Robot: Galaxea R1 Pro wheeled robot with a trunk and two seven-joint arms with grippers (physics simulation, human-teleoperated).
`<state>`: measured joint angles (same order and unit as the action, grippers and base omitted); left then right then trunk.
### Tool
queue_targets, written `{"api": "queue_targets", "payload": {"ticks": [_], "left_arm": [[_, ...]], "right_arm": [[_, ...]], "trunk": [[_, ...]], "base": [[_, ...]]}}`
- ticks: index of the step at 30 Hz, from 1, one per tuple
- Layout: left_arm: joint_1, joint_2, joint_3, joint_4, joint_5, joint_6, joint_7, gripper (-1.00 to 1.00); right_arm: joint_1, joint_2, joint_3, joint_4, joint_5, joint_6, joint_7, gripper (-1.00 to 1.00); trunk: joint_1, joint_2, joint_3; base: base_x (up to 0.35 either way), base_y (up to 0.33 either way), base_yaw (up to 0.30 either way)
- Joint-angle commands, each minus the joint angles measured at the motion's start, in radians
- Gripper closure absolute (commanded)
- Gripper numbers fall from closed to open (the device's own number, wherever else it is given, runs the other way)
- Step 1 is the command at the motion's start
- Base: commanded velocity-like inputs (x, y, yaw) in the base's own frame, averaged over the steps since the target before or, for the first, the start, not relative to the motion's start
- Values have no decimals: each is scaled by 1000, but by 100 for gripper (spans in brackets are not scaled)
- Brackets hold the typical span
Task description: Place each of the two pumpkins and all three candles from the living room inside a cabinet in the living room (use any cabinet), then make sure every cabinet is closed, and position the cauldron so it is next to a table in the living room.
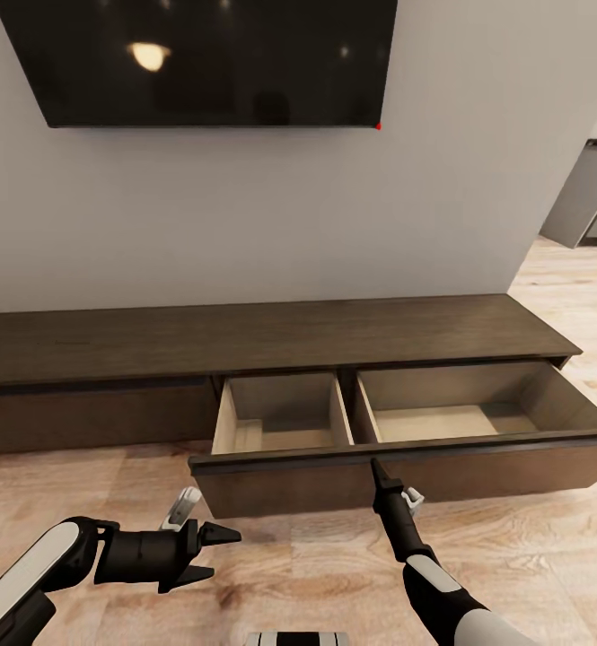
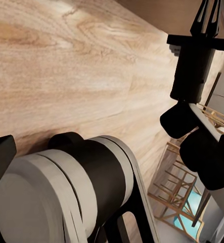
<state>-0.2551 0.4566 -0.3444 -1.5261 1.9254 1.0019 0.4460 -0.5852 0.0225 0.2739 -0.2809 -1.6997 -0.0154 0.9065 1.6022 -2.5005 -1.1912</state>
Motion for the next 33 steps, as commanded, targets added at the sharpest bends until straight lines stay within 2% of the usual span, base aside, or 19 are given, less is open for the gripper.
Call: {"api": "queue_targets", "payload": {"ticks": [1, 27, 28, 33], "left_arm": [[-1, 1, -1, 0, 10, -1, 10, -100], [-1, 1, -1, 0, 10, -2, 10, -100], [-1, 1, -1, 0, 10, -1, 10, -100], [-1, 1, -1, 0, 10, -1, 10, -100]], "right_arm": [[-1, 0, 41, -1, 3, 0, 11, 100], [-1, 0, 41, -1, 3, 1, 12, 100], [-1, 0, 41, -1, 3, 1, 12, -100], [-1, 0, 41, -1, 3, 1, 12, -100]], "trunk": [[0, 0, -1], [0, 0, -1], [0, 0, -1], [0, 0, -1]], "base": [[-19, 0, 0], [-21, 0, 0], [0, 0, 0], [-1, 0, 0]]}}
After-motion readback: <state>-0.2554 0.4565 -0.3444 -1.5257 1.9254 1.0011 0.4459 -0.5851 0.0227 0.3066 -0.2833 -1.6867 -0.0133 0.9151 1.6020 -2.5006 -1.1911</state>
